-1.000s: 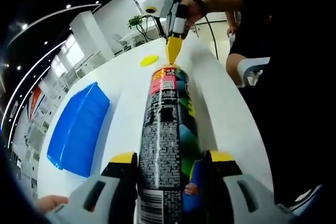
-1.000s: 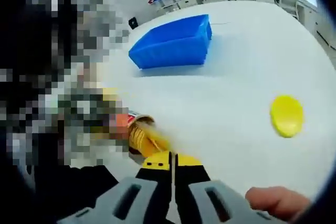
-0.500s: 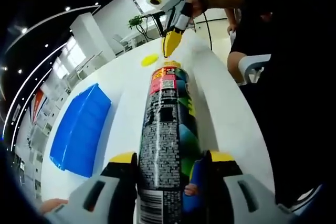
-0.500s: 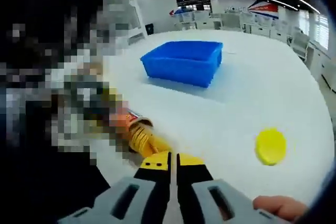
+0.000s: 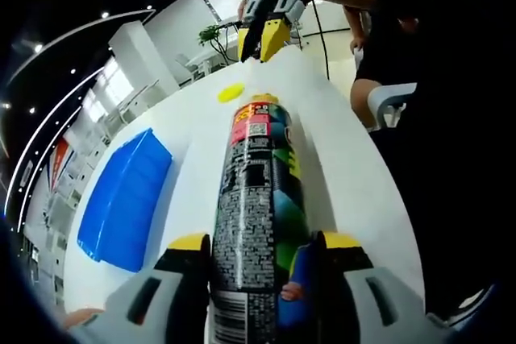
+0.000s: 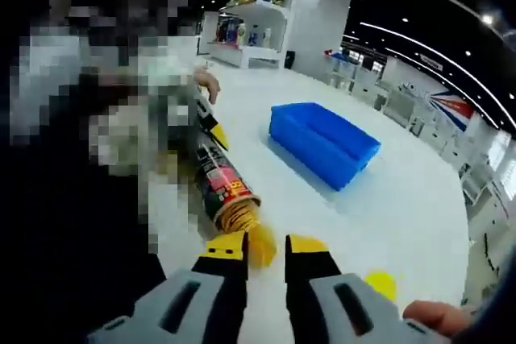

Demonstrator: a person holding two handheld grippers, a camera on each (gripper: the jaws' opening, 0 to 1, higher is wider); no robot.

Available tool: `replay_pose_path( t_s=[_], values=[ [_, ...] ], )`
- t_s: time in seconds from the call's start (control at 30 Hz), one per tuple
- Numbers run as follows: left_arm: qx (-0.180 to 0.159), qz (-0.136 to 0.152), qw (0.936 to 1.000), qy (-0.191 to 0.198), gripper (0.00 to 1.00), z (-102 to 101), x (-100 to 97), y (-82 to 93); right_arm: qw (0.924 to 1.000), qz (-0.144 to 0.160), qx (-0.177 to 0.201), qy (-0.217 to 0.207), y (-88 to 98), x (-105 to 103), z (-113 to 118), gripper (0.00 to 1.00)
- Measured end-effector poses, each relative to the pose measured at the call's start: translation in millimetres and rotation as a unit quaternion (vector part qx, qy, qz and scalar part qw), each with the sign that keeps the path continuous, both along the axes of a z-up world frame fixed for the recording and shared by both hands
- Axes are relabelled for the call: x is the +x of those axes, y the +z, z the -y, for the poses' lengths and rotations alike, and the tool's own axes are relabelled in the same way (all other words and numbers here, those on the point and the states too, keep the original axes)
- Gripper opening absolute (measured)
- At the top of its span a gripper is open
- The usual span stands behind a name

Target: Open the lid of the chip container on the table, take out the chips, place them into the box in front of the container, and close the lid

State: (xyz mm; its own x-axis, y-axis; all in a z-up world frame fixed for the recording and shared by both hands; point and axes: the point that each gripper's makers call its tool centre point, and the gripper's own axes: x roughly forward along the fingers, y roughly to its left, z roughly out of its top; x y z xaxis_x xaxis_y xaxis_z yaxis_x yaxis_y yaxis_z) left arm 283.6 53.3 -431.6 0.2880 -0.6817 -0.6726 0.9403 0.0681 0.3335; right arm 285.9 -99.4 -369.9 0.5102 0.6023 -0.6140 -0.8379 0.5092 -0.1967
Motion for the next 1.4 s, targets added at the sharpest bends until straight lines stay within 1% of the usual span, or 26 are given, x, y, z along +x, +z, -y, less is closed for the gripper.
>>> replay_pose_path(
  t_s=[0.07,0.17,0.27,0.37,0.5,0.63,0.77,0.83,0.93,1.03,1.2,1.4],
  values=[
    [0.000,0.001,1.0000,0.000,0.53,0,0.0,-0.2,0.9999,-0.009,-0.008,0.007,-9.5,-2,-2,0.15],
    [0.000,0.004,1.0000,0.000,0.53,1,-0.3,-0.5,0.9997,-0.022,-0.005,0.004,-15.5,-1,-3,0.13],
    [0.001,0.008,1.0000,-0.001,0.53,1,-0.6,-0.7,0.9995,-0.033,-0.002,0.000,-20.2,0,-3,0.13],
    [0.000,0.009,1.0000,-0.001,0.53,1,-0.6,-0.6,0.9992,-0.033,-0.021,0.001,-27.0,1,-2,0.12],
    [-0.002,0.010,0.9999,-0.001,0.53,2,-0.7,-0.4,0.9990,-0.035,-0.028,0.004,-31.6,1,-3,0.12],
    [-0.002,0.012,0.9999,-0.001,0.53,2,-0.9,-0.6,0.9984,-0.025,-0.050,0.006,-37.9,5,0,0.12],
    [-0.002,0.014,0.9999,-0.001,0.53,2,-1.0,-0.5,0.9978,-0.034,-0.056,0.010,-42.5,4,-3,0.11],
    [-0.002,0.015,0.9999,-0.001,0.53,2,-1.1,-0.6,0.9975,-0.034,-0.060,0.015,-44.9,2,-5,0.11],
    [-0.003,0.015,0.9999,-0.001,0.54,2,-1.3,-0.5,0.9970,-0.034,-0.066,0.019,-46.7,2,-5,0.09],
    [-0.003,0.015,0.9999,-0.001,0.54,2,-1.4,-0.6,0.9965,-0.032,-0.076,0.014,-50.1,5,-3,0.02],
    [-0.004,0.016,0.9999,-0.001,0.54,1,-1.6,-0.7,0.9968,-0.037,-0.070,0.013,-50.0,4,-4,0.02],
    [-0.003,0.016,0.9999,0.000,0.54,1,-1.5,-0.9,0.9976,-0.043,-0.054,0.006,-40.5,3,-5,0.01]
  ],
)
